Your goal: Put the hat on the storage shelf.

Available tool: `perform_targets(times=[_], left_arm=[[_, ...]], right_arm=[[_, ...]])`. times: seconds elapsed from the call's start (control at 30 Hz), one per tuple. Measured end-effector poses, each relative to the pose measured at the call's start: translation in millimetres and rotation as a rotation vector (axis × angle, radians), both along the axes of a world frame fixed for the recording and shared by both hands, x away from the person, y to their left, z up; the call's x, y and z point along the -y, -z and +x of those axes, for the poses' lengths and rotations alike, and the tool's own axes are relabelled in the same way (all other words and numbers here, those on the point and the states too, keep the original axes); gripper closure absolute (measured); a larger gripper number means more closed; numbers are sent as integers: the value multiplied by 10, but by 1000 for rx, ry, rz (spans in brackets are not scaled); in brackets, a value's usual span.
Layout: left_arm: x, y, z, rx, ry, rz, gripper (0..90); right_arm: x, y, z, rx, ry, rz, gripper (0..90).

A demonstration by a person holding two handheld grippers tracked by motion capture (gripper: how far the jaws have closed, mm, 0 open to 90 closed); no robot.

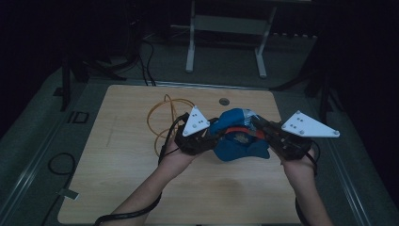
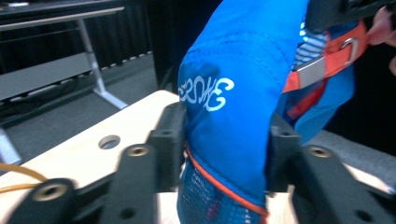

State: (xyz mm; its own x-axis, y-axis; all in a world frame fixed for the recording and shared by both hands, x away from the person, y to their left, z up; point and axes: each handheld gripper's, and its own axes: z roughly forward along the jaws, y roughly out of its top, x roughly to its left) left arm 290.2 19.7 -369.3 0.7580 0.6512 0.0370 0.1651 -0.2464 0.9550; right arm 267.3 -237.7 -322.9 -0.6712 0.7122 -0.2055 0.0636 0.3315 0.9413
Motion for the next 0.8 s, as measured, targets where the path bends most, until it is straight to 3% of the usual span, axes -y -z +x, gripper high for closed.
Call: perform_targets(times=[0.13, 0.2, 0.4, 0.6, 0.8], left_arm=[[30, -13, 4, 3, -45, 19, 811], [30, -19, 6, 7, -44, 15, 868], [47, -36, -10, 55, -76, 43, 889], [21, -112, 24, 46, -68, 13, 891], [33, -157, 25, 62, -65, 20, 892]], right_arm=[[-17, 17, -7, 3, -2, -6, 882], [-25, 28, -10, -1, -7, -7, 882], [-17, 70, -68, -3, -23, 9, 882], [-8, 131, -141, -20, -46, 18, 880], [-20, 194, -217, -24, -67, 22, 880]])
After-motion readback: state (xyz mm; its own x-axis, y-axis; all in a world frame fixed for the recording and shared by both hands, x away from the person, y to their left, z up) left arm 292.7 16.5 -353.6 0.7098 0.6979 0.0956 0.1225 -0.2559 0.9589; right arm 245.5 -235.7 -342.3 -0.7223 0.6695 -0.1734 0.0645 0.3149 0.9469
